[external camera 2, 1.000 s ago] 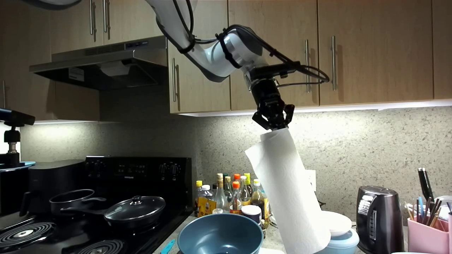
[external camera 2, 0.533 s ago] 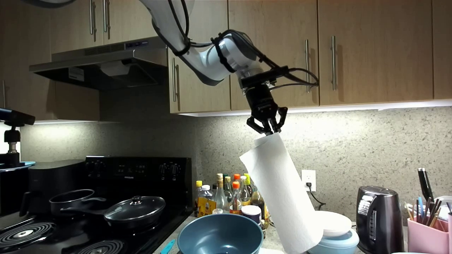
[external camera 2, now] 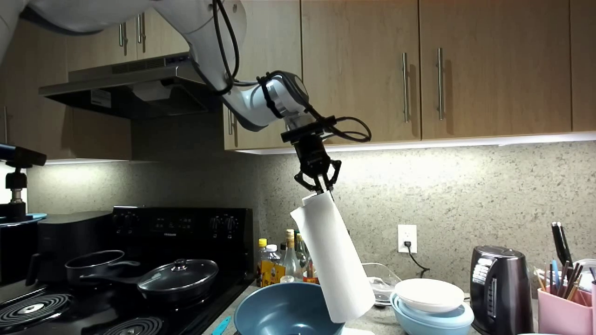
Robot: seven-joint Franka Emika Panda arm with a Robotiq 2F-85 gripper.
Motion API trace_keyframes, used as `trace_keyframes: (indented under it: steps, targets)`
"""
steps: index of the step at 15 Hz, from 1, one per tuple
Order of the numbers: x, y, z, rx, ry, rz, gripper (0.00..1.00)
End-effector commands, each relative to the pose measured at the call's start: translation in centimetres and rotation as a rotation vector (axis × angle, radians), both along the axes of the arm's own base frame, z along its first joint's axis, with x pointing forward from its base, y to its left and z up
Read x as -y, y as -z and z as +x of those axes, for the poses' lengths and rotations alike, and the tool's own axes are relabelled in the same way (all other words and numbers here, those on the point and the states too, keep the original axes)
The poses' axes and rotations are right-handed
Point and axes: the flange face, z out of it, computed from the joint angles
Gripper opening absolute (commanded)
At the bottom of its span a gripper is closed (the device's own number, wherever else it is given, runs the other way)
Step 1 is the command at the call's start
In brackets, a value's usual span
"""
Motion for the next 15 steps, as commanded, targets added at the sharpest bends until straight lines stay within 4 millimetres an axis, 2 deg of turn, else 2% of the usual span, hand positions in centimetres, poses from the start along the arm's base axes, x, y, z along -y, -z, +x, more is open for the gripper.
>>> trace_keyframes:
  steps: [1, 8, 15]
  targets:
    - [-0.7, 0.0, 1.0, 0.031, 0.044, 0.012, 0.03]
    - [-0.9, -0.5, 2.1, 0.046, 0.047, -0.001, 0.03]
    - [-3.2, 1.5, 5.0, 0.038, 0.006, 0.006, 0.03]
